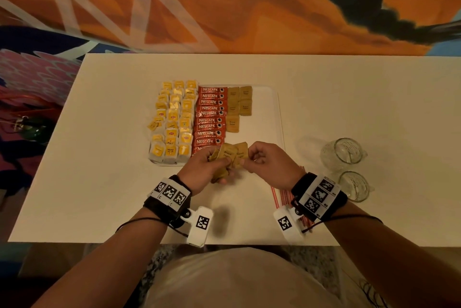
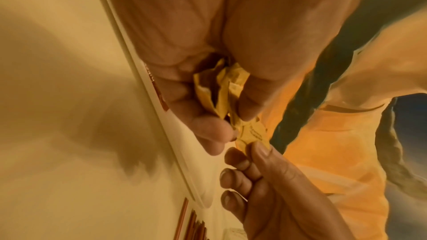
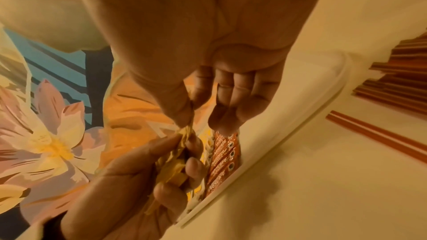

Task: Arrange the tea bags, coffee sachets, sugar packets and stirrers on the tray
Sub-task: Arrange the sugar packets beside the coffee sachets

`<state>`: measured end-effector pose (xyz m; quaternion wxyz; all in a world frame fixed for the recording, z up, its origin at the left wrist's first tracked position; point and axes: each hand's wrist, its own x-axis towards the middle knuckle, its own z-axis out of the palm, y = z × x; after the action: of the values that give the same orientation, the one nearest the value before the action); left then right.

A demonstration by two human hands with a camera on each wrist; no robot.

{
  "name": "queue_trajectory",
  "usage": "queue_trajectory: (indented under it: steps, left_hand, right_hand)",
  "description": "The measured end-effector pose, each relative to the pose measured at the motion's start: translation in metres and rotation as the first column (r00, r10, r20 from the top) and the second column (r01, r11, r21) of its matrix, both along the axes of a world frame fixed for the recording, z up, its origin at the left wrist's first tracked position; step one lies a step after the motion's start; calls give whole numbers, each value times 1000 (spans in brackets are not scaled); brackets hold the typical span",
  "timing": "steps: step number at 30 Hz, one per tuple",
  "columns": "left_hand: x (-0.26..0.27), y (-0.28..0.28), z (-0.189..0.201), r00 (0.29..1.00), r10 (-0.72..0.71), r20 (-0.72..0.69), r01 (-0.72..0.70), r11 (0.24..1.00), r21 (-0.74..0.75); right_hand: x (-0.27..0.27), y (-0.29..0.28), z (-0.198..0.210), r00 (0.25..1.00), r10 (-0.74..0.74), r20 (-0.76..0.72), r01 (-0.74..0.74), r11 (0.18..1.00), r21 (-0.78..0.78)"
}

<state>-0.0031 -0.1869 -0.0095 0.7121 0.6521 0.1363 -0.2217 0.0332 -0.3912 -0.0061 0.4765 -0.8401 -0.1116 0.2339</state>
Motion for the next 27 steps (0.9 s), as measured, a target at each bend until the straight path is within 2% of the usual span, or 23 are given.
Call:
queue_trajectory:
  steps: [11,15,18,22,27]
  left_hand:
    - [13,0,3,999,18,-29,-19,999,-35]
    - [19,2,4,999,34,-34,-35,999,-23]
    - [23,4,2,998,51,-42,-52,999,-8]
    - [29,6,0,998,41,-45,-42,999,-18]
    - [42,4,1,1000,14,-14,-14,1000,-15]
  right_hand:
    - [10,13,2,997,-42,64,41,999,15]
    - [15,18,2,996,-83,-25,85,989,118]
    - [21,17,-1,993,-88,-74,98,986,133]
    - [28,12,-9,998,-67,-3,67,994,84]
    - [38,8,-15,995,-63,84,68,995,-68]
